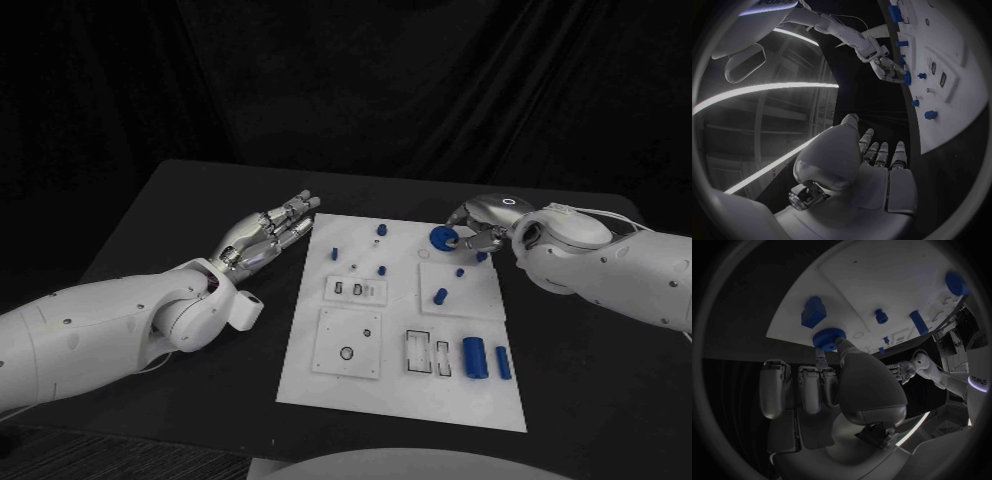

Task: Assemble the parts on the task board

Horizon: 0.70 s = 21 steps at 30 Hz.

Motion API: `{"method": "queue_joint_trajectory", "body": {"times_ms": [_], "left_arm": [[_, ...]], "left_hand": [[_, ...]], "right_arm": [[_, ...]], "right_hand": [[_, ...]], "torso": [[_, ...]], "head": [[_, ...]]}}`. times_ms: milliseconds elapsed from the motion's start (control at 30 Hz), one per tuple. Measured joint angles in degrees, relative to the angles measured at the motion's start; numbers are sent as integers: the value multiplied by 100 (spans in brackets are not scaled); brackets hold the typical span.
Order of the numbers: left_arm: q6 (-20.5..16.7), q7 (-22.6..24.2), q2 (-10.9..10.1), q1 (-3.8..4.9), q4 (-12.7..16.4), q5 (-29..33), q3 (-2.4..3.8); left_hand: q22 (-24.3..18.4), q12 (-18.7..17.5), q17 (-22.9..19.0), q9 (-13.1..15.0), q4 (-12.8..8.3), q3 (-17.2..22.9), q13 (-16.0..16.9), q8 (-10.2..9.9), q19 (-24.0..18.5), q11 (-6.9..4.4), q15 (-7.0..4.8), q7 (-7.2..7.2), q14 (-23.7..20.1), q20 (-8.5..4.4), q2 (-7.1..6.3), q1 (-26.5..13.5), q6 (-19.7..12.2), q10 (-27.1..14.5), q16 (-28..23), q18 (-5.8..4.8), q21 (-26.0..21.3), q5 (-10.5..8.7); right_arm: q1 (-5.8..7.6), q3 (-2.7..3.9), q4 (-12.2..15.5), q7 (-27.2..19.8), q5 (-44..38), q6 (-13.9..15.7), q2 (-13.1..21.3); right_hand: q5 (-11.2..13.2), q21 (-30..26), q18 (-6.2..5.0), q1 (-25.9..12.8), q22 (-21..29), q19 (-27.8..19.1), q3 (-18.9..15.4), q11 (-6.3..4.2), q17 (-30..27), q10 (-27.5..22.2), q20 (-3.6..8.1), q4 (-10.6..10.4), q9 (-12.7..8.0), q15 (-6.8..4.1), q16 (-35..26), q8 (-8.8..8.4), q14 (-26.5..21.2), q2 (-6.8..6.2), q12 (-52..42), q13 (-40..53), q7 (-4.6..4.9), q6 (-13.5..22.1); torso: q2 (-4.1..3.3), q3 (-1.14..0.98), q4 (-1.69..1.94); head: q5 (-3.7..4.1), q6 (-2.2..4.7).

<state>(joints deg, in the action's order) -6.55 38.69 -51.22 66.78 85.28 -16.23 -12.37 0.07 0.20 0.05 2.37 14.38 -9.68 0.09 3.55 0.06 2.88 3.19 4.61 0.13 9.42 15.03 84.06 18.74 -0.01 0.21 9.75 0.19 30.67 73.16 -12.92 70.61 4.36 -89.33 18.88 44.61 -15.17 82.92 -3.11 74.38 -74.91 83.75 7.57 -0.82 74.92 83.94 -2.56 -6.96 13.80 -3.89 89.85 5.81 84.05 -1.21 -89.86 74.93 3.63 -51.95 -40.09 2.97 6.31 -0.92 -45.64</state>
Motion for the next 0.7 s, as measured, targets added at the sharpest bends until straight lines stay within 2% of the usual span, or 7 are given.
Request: {"method": "queue_joint_trajectory", "body": {"times_ms": [167,300,367,467,700], "left_arm": [[7,-1,5,0,-2,0,0],[14,-2,5,0,-5,0,0],[16,-3,5,0,-6,0,0],[21,-4,-1,0,-6,0,0],[26,-9,-23,-1,-6,0,0]], "left_hand": [[0,0,-1,0,0,0,0,0,0,16,0,0,0,0,0,0,0,17,0,0,0,0],[0,0,-1,0,0,0,1,0,0,22,0,9,0,0,0,0,-9,18,0,0,0,0],[1,0,0,0,-17,17,1,0,0,41,0,34,0,0,0,0,-7,-1,0,0,0,0],[1,0,0,0,-16,16,0,0,0,41,0,34,0,0,0,0,-7,-1,0,0,0,0],[1,0,1,0,-16,16,-3,0,0,41,21,34,-21,0,-23,23,-7,-1,0,0,0,0]], "right_arm": [[-9,11,-15,-11,10,18,-22],[-20,14,-16,-31,14,60,-25],[-27,14,-13,-46,16,93,-18],[-40,8,5,-72,18,159,3],[-58,-5,136,-121,19,290,100]], "right_hand": [[-162,0,-1,22,0,20,34,-45,0,3,21,65,4,-20,0,128,-21,-20,0,0,128,-170],[-326,0,0,22,1,31,57,-66,0,18,34,88,4,-43,0,146,-2,-19,0,0,221,-263],[-437,0,-1,22,1,15,66,-106,0,3,66,98,3,-94,0,147,-5,-19,0,0,250,-292],[-581,11,91,22,1,18,52,-141,0,3,104,115,3,-118,0,149,-9,-19,0,-1,253,-295],[-826,55,90,18,-4,31,73,-176,-1,10,134,139,3,-152,0,168,-7,-24,0,-1,260,-303]], "torso": [[1,1,-6],[1,0,-6],[2,0,-5],[2,0,-4],[3,1,-4]], "head": [[-15,1],[-30,-5],[-40,-7],[-53,-4],[-70,19]]}}
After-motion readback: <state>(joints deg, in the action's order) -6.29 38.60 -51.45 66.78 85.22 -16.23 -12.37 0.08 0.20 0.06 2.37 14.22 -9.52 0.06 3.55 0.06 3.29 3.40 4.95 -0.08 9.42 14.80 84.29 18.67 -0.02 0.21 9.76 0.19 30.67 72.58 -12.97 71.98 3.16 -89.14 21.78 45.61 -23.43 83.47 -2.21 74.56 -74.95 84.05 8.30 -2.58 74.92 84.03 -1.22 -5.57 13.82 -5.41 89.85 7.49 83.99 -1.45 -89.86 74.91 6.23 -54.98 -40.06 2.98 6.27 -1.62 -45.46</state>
